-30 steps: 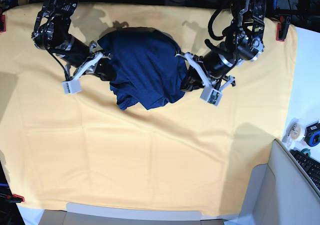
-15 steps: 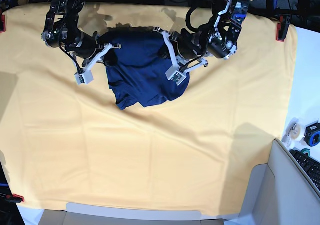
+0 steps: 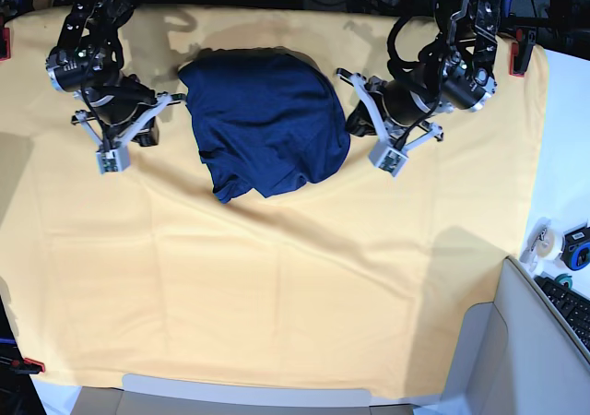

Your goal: Fold the T-shirt properly

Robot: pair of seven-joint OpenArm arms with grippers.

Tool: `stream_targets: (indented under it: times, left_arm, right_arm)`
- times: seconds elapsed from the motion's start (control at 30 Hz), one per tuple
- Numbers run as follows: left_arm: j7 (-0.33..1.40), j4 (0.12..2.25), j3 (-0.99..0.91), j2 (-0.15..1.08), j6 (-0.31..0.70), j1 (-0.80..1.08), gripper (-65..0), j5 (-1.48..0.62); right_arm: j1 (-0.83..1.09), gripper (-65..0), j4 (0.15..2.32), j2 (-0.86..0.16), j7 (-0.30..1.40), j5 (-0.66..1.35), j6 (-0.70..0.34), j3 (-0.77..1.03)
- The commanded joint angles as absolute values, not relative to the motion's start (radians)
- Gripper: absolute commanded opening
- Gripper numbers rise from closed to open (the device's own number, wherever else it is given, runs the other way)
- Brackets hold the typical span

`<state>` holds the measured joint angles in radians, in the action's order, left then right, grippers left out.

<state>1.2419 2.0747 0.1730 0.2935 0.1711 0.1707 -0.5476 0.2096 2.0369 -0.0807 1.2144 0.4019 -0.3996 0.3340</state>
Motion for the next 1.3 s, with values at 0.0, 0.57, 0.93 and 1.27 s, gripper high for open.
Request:
stream_targets:
  times: [0.0,0.57,0.93,1.27]
  left_arm:
    - [1.201,2.095,0.136,0.305,0.173,0.200,-65.0,-0.556]
    - [0.696,2.081,-0.113,0.318,0.174,1.087,-65.0,-0.556]
    - [0.458,1.221,0.148,0.298,0.173,0.714,-65.0,-0.552]
    - [-0.127,0.433,0.541,0.220,0.171,0.351,-65.0,-0.552]
  right_arm:
    - [0.228,-65.0,2.054,-0.097,1.202,0.441,-0.406,0.357]
    - [0.865,-65.0,2.046,-0.125,1.202,0.512,-0.406,0.774]
    - [0.661,-65.0,1.394,-0.096,0.947,0.128,-0.406,0.490]
    - [0.326,-65.0,0.371,-0.087,0.286,0.007,-0.374,0.285]
